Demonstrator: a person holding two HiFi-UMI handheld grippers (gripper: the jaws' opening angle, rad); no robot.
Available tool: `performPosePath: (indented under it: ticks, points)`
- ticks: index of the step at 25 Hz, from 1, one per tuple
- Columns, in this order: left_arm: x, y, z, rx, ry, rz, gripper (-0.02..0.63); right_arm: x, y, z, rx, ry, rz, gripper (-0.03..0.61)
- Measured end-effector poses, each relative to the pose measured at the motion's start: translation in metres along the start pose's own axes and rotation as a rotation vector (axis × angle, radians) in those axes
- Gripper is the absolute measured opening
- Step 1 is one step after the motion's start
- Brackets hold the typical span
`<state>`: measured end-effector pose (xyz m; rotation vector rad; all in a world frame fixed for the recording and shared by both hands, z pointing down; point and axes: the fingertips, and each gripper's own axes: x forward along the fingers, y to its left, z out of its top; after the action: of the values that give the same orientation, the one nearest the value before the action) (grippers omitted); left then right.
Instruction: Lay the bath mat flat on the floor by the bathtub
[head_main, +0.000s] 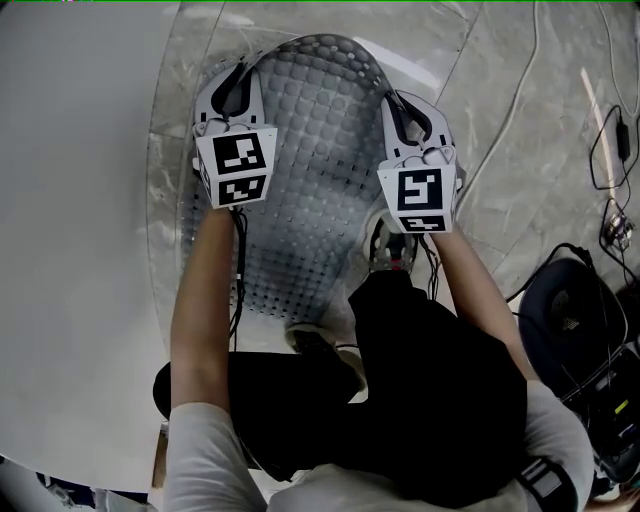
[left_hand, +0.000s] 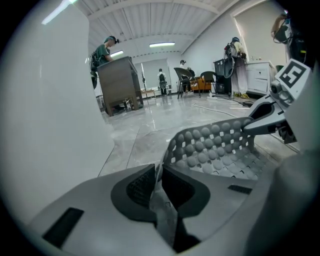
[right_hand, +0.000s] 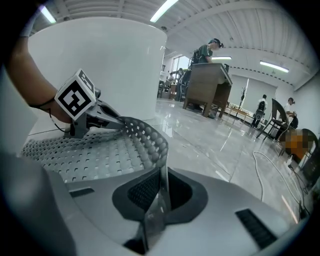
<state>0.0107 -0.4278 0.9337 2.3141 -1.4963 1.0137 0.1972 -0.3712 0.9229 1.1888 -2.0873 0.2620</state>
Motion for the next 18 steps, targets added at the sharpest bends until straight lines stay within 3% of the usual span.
performPosePath:
  ticks: [13, 18]
  points:
    - [0.037, 0.008, 0.002, 0.106, 0.093, 0.039, 0.026, 0.029, -0.029, -0.01, 0.011, 0.039, 0.007, 0.025]
    - [0.058, 0.02, 0.002, 0.231, 0.168, 0.084, 0.031, 0.044, -0.033, -0.018, -0.017, 0.072, 0.021, 0.034]
